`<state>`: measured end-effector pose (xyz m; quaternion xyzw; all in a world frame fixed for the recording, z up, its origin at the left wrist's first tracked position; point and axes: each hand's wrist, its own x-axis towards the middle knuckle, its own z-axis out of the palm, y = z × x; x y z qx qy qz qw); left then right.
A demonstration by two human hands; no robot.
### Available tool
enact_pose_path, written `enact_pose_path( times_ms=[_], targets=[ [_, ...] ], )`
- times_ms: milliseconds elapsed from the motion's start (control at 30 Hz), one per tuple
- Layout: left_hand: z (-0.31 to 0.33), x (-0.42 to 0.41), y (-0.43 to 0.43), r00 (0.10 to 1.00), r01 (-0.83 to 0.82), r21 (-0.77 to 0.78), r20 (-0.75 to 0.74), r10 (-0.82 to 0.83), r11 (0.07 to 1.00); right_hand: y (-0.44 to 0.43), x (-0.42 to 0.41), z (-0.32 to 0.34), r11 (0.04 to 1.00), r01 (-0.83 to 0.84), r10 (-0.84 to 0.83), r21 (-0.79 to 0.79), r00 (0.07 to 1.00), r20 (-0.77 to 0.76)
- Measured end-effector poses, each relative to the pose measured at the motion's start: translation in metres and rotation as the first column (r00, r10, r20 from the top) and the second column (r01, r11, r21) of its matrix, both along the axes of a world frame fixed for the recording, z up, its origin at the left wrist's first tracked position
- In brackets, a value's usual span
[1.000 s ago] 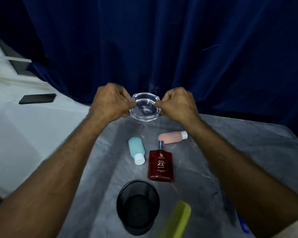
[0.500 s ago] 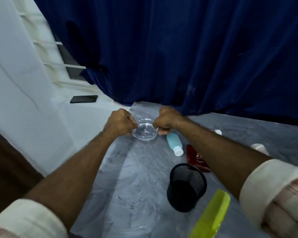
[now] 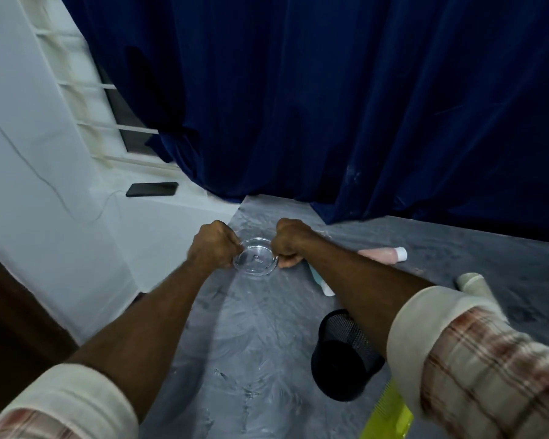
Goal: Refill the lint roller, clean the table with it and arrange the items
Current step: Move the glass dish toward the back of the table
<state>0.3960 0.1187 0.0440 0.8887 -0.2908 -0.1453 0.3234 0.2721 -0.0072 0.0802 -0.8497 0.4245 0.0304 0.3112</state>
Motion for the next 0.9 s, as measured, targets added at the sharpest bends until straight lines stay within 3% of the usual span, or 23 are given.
enact_pose_path(
  times_ms=[333,500,600,733,900],
  targets=[
    [-0.005,-0.006,0.005,0.999,-0.048,-0.038,0.005,0.048,0.998,0.006,-0.014,0.004,0.985,-0.115,0.104,-0.13,0.991,-0.087],
    [0.003,-0.021,0.037,0.995,-0.094,-0.194,0.024,0.101,0.977,-0.004,-0.048,0.037,0.942,-0.111,0.162,-0.318,0.977,0.138],
    [0.005,-0.062,0.066,0.998,-0.055,-0.407,-0.053,0.036,0.912,-0.002,-0.108,0.053,0.972,-0.018,0.108,-0.233,0.919,0.379],
    [-0.009,-0.138,0.091,0.961,0.035,-0.604,-0.197,-0.192,0.796,0.01,-0.192,0.041,0.994,0.053,0.006,-0.1,0.859,0.512],
    [-0.008,-0.16,0.063,0.908,0.065,-0.614,-0.291,-0.302,0.787,0.004,-0.24,0.004,0.968,0.242,-0.175,-0.06,0.831,0.528]
  ],
)
